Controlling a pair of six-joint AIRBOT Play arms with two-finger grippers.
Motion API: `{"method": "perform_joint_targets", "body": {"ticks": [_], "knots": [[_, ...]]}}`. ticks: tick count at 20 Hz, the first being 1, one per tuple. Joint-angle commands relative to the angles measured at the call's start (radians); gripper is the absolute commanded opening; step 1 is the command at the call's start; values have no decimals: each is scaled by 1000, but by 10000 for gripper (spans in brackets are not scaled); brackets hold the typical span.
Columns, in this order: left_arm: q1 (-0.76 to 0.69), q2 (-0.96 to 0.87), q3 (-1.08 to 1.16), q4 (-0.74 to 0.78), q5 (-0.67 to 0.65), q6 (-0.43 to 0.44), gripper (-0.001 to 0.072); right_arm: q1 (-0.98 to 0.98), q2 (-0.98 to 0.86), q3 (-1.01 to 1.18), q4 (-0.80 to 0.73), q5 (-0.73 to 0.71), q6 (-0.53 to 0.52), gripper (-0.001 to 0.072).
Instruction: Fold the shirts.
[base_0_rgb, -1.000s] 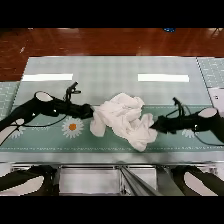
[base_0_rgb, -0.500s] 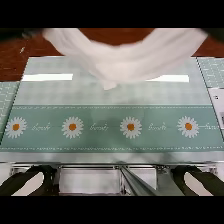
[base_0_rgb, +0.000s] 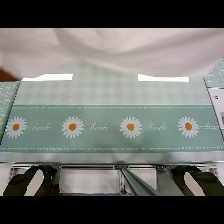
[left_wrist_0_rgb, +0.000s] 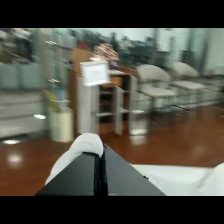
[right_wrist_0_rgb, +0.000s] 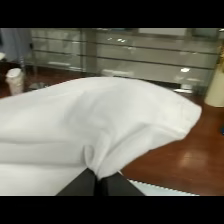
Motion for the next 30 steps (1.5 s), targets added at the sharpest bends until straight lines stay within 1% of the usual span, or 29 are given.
{"method": "perform_joint_targets", "body": {"ticks": [1, 3, 5, 7, 9, 11, 12, 13, 14, 16, 17, 18, 20, 22, 24, 26, 27, 28, 29, 30], "knots": [[47, 127, 17, 205, -63, -48, 18, 0, 101, 2, -128, 101, 37, 19], [47, 148, 9, 228, -187, -88, 19, 0, 128, -30, -126, 137, 49, 19], [47, 148, -47, 226, -300, -133, 19, 0, 136, -100, -97, 169, 50, 19], [47, 145, -178, 222, -374, -141, 19, 0, 137, -214, -57, 172, 49, 19], [45, 143, -393, 175, -388, -140, 19, 0, 136, -370, -23, 140, 43, 19], [44, 130, -635, 108, -349, -135, 19, 0, 129, -552, -8, 76, 34, 19], [44, 111, -770, 68, -302, -111, 19, 0, 116, -647, -8, 31, 35, 19], [37, 84, -887, 34, -232, -70, 19, 0, 95, -735, -7, -23, 35, 19], [19, 39, -991, 18, -127, -38, 19, 0, 66, -801, -7, -76, 33, 19], [-35, -89, -1085, 8, 69, 1, 19, 0, -41, -893, -9, -195, 21, 19], [-69, -171, -1076, 4, 148, 22, 19, 0, -120, -896, -15, -243, 21, 19], [-99, -248, -1044, 0, 208, 22, 19, 0, -202, -889, -8, -309, 19, 19], [-155, -409, -926, 1, 297, 31, 19, 0, -373, -832, 12, -399, 9, 19], [-194, -578, -766, 1, 309, 31, 19, 0, -550, -727, 64, -413, -8, 19], [-221, -730, -614, 1, 287, 27, 19, 0, -720, -606, 140, -412, -16, 20], [-237, -843, -492, 1, 246, 24, 19, 0, -845, -498, 196, -406, -13, 20], [-237, -882, -446, 1, 228, -2, 24, 0, -890, -454, 219, -399, -4, 24], [-234, -906, -413, 2, 209, -20, 156, -5, -927, -414, 248, -388, 5, 158], [-224, -918, -385, 2, 166, -21, 511, -15, -948, -385, 281, -375, 2, 367], [-204, -920, -360, 18, 108, -24, 505, -36, -956, -356, 298, -348, 3, 416]]}}
